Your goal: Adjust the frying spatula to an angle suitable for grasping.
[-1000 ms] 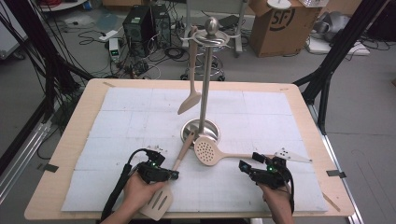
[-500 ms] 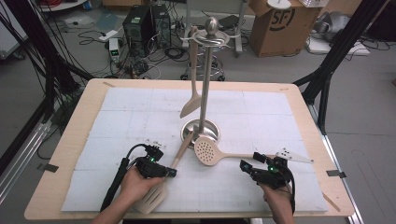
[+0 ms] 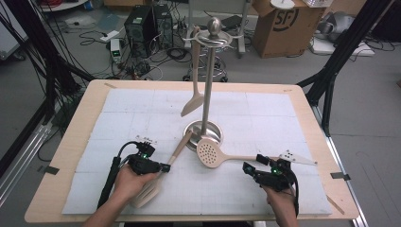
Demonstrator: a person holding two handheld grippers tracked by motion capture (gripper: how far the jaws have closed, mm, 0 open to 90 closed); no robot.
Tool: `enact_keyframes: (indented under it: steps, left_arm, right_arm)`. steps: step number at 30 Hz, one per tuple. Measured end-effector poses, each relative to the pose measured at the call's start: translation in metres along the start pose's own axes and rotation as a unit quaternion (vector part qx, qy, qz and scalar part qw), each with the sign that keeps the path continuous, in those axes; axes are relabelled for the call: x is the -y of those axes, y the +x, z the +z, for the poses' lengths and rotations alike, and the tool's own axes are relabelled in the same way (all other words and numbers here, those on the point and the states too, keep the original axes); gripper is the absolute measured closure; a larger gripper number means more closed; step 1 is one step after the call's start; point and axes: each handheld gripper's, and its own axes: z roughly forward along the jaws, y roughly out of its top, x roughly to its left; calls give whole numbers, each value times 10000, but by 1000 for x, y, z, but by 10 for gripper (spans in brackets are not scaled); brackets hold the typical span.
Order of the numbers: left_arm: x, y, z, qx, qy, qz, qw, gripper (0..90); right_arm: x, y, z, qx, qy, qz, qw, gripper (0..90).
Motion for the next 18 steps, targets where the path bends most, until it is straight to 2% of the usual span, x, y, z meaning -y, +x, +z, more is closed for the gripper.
enact_keyframes:
  steps: [2,4,6,8,11,12,18]
  left_arm:
    - [-1,2,-3,-66,-49,10,10000,900]
    - [-1,6,-6,-125,-118,-70,9998,900]
    - [-1,10,-8,-45,-184,-148,9997,900]
    - [-3,11,-8,-61,-276,-196,9994,900]
    - [-7,18,-6,-142,-391,-323,9986,900]
    - [-9,21,-4,-179,-434,-434,9980,900]
    - [-17,32,6,-227,-423,-591,9971,900]
  right_arm:
    - [0,0,0,5,9,5,10000,147]
    - [0,1,0,-3,34,24,10000,147]
    - [0,1,1,-3,38,16,10000,147]
    - [0,0,1,3,28,-21,10000,147]
    - [0,1,2,-7,57,4,10000,147]
    - [0,2,2,-10,55,-4,10000,147]
    - [0,1,2,-9,70,22,10000,147]
